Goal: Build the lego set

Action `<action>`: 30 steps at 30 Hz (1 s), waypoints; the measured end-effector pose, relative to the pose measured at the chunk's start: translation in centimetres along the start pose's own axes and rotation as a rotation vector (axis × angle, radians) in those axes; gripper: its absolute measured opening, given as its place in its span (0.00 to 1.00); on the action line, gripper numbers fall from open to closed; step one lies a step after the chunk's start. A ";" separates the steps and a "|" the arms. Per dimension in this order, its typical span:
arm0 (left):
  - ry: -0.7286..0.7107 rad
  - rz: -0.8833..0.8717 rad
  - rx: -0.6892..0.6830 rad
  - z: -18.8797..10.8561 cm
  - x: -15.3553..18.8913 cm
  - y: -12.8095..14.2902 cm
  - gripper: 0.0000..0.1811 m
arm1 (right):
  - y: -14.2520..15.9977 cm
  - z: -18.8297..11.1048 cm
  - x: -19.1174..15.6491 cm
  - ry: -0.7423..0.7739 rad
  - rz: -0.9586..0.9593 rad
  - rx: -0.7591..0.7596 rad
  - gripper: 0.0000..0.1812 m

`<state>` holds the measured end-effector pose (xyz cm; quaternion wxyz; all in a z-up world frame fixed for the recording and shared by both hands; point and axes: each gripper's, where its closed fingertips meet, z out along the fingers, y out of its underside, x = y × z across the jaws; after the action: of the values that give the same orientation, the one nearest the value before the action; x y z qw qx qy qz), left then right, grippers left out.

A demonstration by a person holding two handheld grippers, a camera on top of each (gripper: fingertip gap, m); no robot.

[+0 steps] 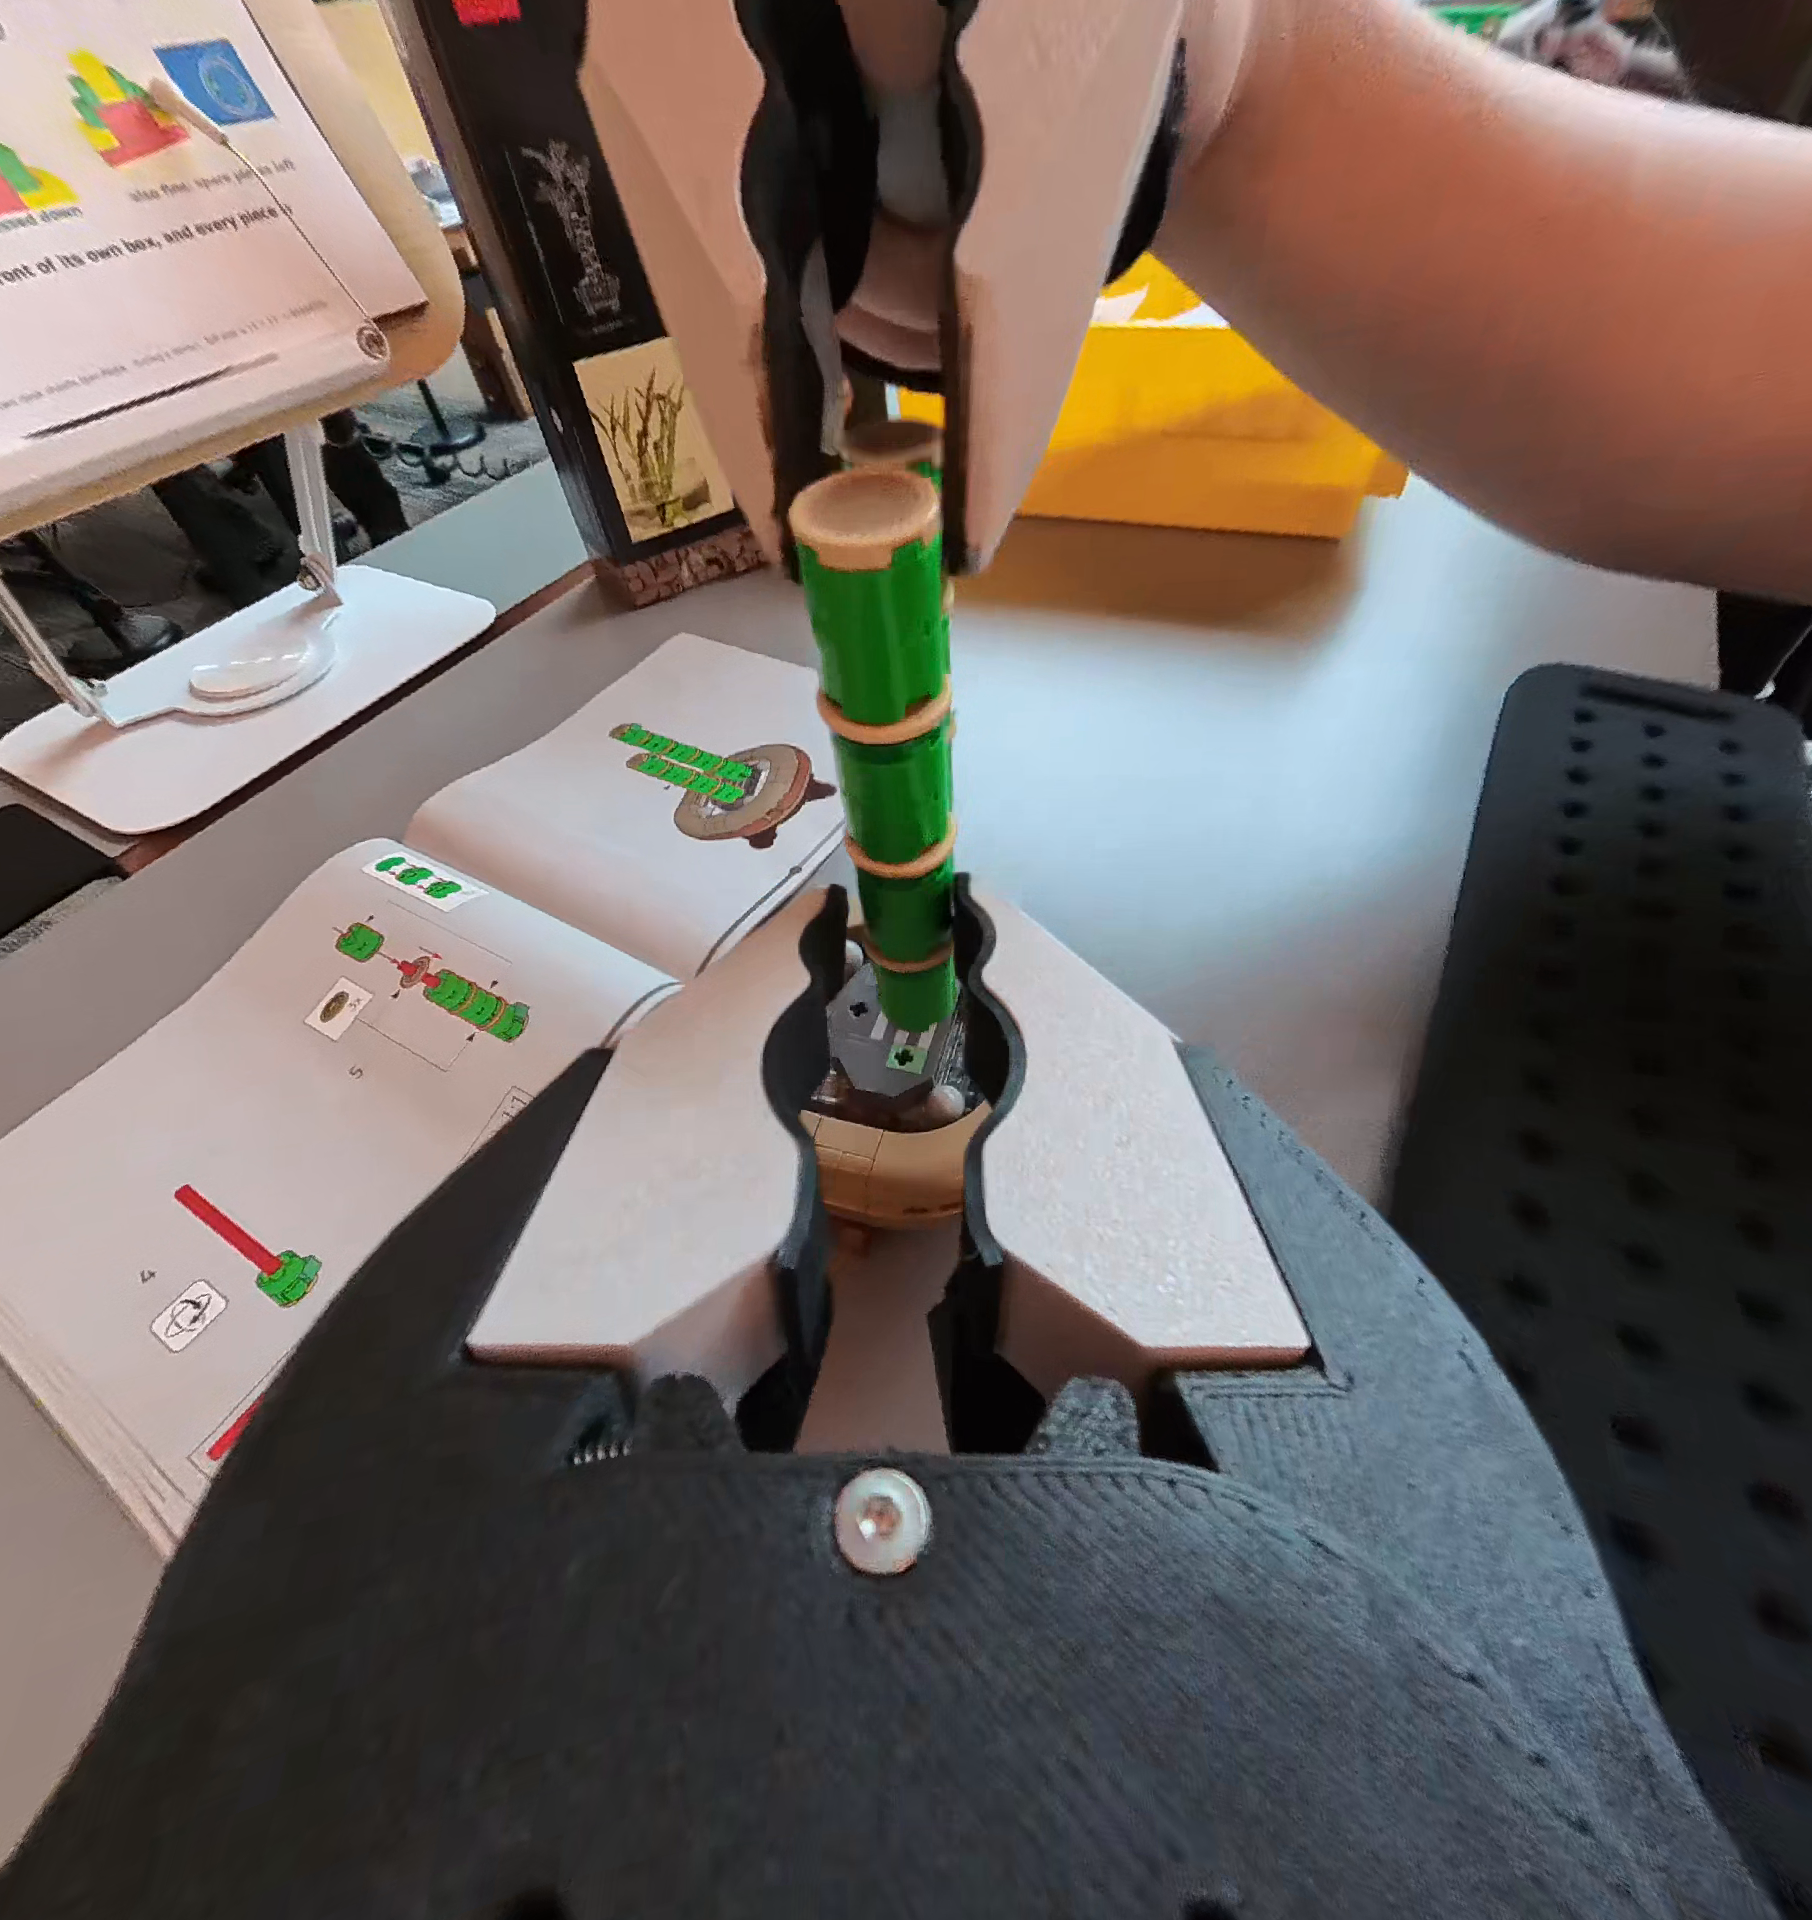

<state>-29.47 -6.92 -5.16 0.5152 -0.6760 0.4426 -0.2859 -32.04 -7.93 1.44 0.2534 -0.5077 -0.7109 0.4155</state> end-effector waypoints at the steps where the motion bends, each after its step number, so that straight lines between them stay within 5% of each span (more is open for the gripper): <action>1: 0.004 0.005 -0.008 0.2 0.1 0.3 0.11 | 0.2 0.0 0.1 0.002 0.002 -0.011 0.08; 14: 0.070 -0.034 -0.016 1.0 0.4 1.6 0.09 | 1.9 0.3 0.5 0.011 0.048 -0.090 0.08; 30: 0.078 -0.038 -0.070 1.7 0.2 3.0 0.09 | 3.9 0.3 0.9 0.051 0.051 -0.518 0.08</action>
<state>-28.83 -6.52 -8.54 0.4679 -0.6902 0.4594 -0.3060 -30.63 -6.64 -2.13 0.1221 -0.5837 -0.7739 0.2131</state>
